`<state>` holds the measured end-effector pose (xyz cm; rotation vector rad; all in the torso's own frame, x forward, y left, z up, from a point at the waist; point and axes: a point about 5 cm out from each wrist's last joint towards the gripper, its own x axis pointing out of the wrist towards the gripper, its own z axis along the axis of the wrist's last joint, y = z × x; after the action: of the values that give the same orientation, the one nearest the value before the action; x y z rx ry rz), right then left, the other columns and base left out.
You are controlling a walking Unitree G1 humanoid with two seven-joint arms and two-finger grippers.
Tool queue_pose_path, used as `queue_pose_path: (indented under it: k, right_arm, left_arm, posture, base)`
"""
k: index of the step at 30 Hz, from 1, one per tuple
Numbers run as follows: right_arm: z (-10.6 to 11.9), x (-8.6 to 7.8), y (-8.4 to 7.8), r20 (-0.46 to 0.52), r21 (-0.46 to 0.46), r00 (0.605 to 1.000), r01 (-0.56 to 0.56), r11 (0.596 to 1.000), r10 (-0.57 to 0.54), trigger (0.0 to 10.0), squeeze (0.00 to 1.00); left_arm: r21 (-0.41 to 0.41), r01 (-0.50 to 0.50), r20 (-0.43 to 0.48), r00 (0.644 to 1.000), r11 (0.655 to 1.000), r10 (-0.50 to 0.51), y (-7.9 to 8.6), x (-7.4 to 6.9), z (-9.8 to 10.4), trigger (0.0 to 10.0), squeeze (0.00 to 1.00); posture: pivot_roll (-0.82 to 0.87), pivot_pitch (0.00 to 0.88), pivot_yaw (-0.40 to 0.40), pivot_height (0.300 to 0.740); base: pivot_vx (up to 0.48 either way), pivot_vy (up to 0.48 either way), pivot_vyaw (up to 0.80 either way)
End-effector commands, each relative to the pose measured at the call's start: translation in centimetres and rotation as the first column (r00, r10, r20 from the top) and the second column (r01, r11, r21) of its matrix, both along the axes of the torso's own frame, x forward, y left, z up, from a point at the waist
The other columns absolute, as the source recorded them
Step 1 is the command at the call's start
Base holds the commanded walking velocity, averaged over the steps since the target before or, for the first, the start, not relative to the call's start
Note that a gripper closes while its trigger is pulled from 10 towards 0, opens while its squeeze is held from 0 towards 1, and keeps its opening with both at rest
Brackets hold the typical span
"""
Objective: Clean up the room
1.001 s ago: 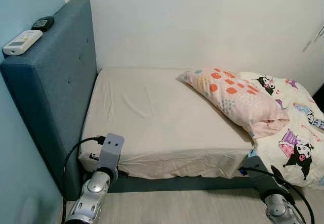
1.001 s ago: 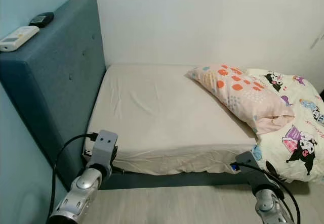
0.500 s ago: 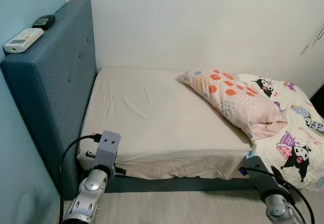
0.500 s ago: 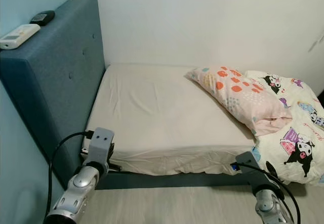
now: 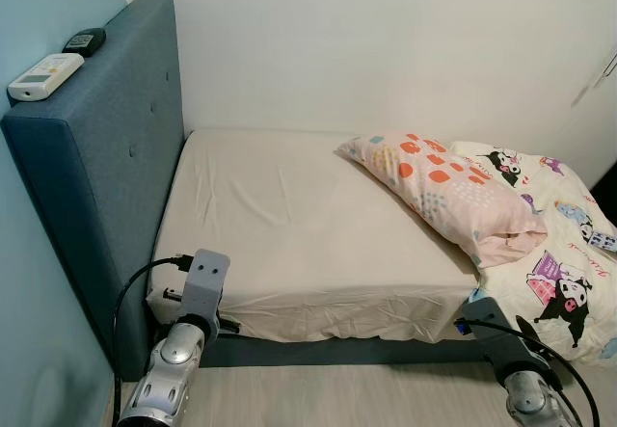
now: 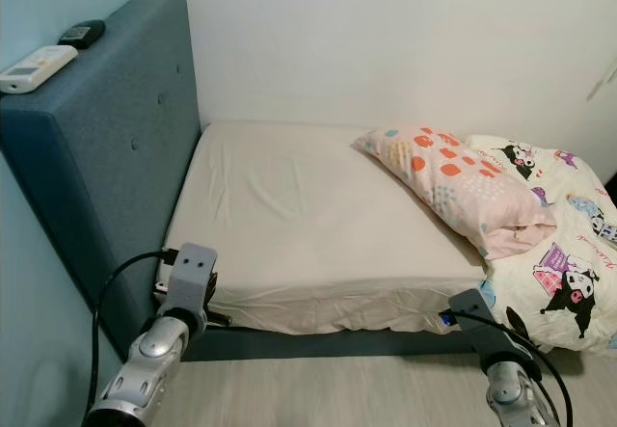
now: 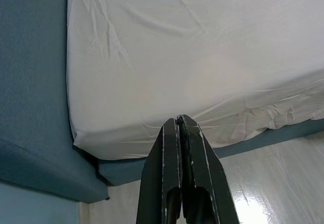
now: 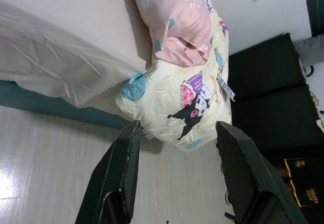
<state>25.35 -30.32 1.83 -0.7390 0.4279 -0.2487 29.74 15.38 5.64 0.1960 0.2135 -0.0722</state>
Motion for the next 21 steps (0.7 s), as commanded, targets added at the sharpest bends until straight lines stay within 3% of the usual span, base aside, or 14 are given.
queue_pose_path:
  k: [1, 21]
  right_arm:
    - [-0.22, -0.66, -0.76, -0.02, -0.008, 1.0, 0.014, 1.0, -0.014, 10.0, 0.0]
    - [-0.33, -1.05, -0.99, -0.02, -0.009, 1.0, 0.015, 1.0, -0.015, 10.0, 0.0]
  left_arm:
    - [0.008, 0.003, -0.022, 1.0, 1.0, -0.003, 0.04, -0.21, -0.44, 10.0, 0.0]
    - [0.011, -0.01, -0.016, 1.0, 1.0, 0.011, 0.29, -0.26, -0.26, 10.0, 0.0]
  posture:
    - [0.13, 0.022, -0.163, 0.74]
    - [0.14, 0.03, -0.173, 0.74]
  base:
    - [0.0, 0.0, 0.0]
    - [0.0, 0.0, 0.0]
